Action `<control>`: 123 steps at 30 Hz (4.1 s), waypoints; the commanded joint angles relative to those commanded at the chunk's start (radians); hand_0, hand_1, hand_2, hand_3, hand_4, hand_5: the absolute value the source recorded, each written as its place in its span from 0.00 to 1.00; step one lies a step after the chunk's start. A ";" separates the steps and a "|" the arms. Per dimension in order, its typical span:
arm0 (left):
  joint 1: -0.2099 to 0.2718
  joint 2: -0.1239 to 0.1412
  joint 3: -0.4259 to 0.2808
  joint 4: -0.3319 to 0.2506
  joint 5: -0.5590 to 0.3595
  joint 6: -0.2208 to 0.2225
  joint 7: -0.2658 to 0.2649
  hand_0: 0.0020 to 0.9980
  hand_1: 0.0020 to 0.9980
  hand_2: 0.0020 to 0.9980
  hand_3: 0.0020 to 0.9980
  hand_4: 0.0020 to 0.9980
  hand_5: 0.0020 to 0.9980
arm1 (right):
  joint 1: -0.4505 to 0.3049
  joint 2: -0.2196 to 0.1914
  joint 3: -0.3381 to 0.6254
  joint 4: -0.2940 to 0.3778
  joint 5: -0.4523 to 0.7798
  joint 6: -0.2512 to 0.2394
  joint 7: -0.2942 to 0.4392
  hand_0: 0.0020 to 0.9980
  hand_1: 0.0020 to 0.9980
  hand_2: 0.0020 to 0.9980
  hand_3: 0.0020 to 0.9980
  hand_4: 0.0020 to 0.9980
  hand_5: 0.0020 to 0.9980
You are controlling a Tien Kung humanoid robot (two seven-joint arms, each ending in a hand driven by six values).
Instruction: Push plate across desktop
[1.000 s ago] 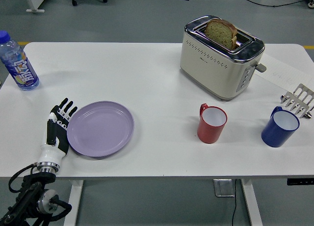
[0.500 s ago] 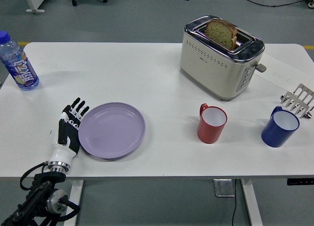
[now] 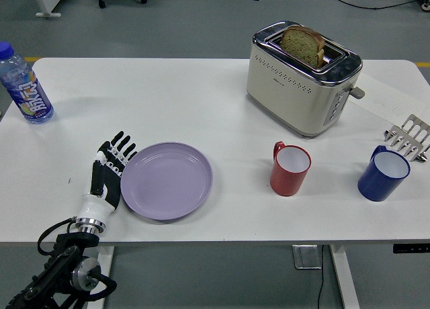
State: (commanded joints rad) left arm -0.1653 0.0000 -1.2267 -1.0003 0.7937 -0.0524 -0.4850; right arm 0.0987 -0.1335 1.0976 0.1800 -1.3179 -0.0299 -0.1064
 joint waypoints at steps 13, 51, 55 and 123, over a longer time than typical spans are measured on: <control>-0.006 0.000 0.047 0.002 -0.012 0.001 -0.002 0.88 0.90 0.92 0.89 0.48 1.00 | 0.001 0.000 0.001 0.000 -0.003 0.000 -0.001 0.63 0.56 0.66 0.61 0.17 0.32; -0.041 0.000 0.200 -0.016 -0.053 0.000 -0.009 0.87 0.89 0.92 0.88 0.48 1.00 | -0.001 -0.005 0.005 0.000 -0.010 -0.001 -0.001 0.63 0.56 0.66 0.61 0.17 0.32; -0.045 0.000 0.219 -0.016 -0.057 -0.001 -0.009 0.87 0.89 0.92 0.88 0.48 1.00 | -0.003 -0.004 0.006 0.000 -0.012 -0.001 -0.002 0.63 0.56 0.66 0.61 0.17 0.32; 0.068 0.137 -0.532 -0.118 0.158 -0.032 0.187 0.82 0.84 0.86 0.81 0.49 1.00 | -0.003 0.001 0.009 0.000 -0.004 -0.003 -0.001 0.63 0.56 0.66 0.61 0.17 0.32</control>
State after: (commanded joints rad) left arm -0.0974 0.1366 -1.7582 -1.1179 0.9520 -0.0845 -0.2983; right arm 0.0955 -0.1323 1.1062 0.1800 -1.3216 -0.0333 -0.1070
